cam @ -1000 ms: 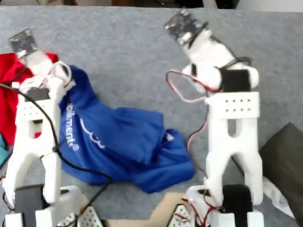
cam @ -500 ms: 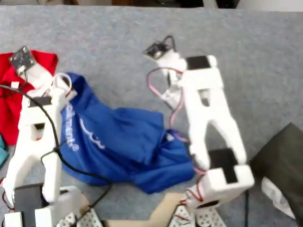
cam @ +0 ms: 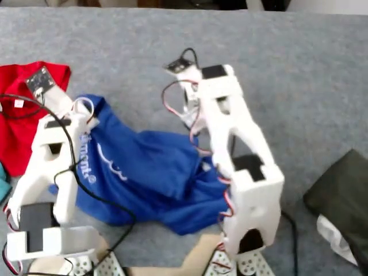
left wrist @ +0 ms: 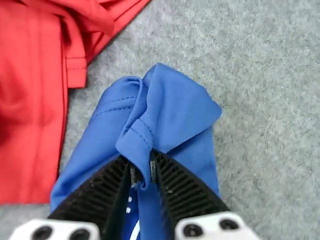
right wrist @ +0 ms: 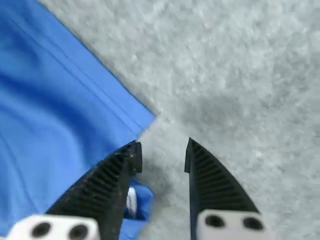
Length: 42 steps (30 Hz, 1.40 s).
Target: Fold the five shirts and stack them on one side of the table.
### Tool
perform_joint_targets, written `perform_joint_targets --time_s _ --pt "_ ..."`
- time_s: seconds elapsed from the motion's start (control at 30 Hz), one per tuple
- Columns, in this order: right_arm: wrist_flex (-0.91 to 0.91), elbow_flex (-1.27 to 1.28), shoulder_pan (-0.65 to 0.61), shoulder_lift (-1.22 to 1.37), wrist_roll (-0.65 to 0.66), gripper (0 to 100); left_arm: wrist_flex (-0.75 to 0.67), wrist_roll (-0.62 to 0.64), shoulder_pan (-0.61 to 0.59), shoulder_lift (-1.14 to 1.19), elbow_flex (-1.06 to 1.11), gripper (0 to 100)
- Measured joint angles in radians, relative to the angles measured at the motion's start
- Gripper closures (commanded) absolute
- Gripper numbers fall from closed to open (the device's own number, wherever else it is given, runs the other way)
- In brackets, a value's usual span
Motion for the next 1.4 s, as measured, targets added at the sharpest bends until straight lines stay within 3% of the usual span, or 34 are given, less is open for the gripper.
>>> perform_joint_targets --time_s 0.33,0.63,1.13,1.4 --pt "0.101 -0.066 -0.054 0.060 -0.118 83.6 -0.005 0.000 0.000 0.021 -0.014 98" --pt "0.121 -0.066 -0.092 0.060 -0.130 83.6 -0.005 0.000 0.000 0.021 -0.015 98" --pt "-0.081 0.094 -0.035 0.060 -0.126 83.6 -0.006 0.000 0.000 0.021 -0.015 98" --pt "-0.106 0.118 -0.035 0.060 -0.123 83.9 -0.006 0.000 0.000 0.021 -0.015 98"
